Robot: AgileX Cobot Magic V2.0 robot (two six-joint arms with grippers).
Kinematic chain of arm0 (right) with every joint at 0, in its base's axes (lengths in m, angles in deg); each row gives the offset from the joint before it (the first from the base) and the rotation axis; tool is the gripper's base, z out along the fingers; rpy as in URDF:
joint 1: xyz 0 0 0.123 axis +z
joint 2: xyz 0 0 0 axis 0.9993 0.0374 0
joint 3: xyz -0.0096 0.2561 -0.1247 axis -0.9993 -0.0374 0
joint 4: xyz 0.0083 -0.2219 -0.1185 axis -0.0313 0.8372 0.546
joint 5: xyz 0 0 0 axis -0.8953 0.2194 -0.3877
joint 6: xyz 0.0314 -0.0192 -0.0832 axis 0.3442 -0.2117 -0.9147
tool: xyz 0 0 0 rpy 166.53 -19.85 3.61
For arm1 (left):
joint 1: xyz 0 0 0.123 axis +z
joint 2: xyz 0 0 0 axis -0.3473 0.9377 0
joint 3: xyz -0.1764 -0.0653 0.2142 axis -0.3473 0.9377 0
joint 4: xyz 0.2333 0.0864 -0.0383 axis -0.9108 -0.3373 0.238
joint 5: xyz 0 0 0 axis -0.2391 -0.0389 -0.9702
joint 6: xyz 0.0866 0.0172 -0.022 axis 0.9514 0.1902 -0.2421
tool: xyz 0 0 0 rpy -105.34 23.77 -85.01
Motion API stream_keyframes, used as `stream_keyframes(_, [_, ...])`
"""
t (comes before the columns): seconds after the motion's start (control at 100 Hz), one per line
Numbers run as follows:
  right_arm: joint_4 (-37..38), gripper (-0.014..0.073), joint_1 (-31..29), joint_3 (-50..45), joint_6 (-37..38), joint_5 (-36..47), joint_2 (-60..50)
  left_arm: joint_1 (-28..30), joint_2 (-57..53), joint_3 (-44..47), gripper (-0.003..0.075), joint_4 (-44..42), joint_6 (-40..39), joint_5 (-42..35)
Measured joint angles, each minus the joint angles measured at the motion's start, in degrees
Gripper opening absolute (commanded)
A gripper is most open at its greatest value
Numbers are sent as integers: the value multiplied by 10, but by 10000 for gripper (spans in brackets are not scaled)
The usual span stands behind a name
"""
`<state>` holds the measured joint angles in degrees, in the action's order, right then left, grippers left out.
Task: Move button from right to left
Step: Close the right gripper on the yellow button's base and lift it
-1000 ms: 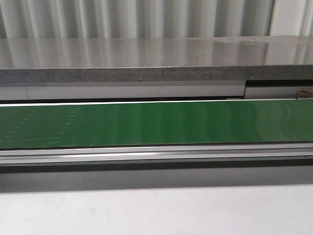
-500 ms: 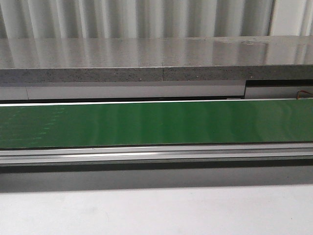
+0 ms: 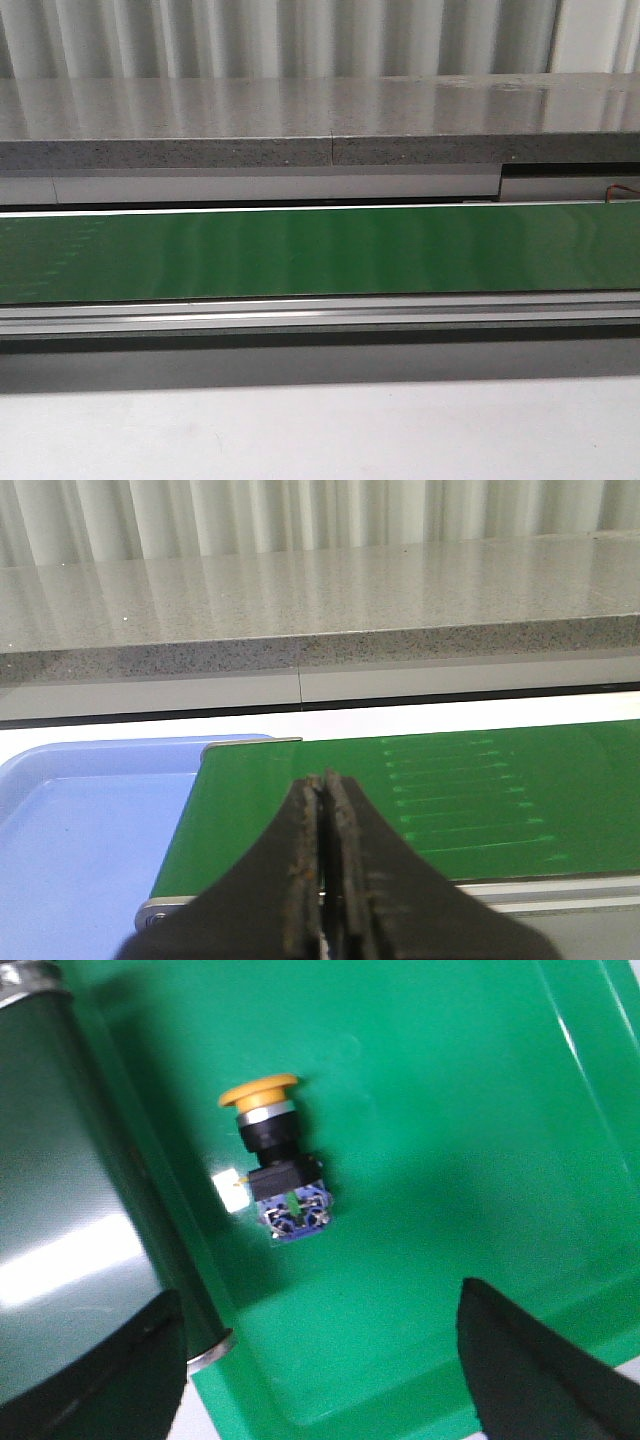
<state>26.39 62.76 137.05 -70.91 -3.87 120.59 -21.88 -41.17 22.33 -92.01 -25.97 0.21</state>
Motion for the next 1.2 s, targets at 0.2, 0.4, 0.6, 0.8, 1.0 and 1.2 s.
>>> stream_keyframes(0.2, [0, 561, -6, 21, 0, -6, 92, 0, 0, 0, -20, 0, 0, 0])
stream_keyframes(0.4, [0, 561, -6, 31, -4, -6, 155, 0, 0, 0, -20, 0, 0, 0])
stream_keyframes(0.6, [0, 561, -6, 41, -13, -3, 177, 0, 0, 0, -20, 0, 0, 0])
stream_keyframes(0.8, [0, 558, -6, 50, -15, -3, 205, 0, 0, 0, -20, 0, 0, 0])
stream_keyframes(1.0, [0, 328, -6, 50, -17, 3, 218, 0, 0, 0, -20, 0, 0, 0])
stream_keyframes(1.2, [0, 253, -6, 50, -17, 7, 224, 0, 0, 0, -20, 0, 0, 0])
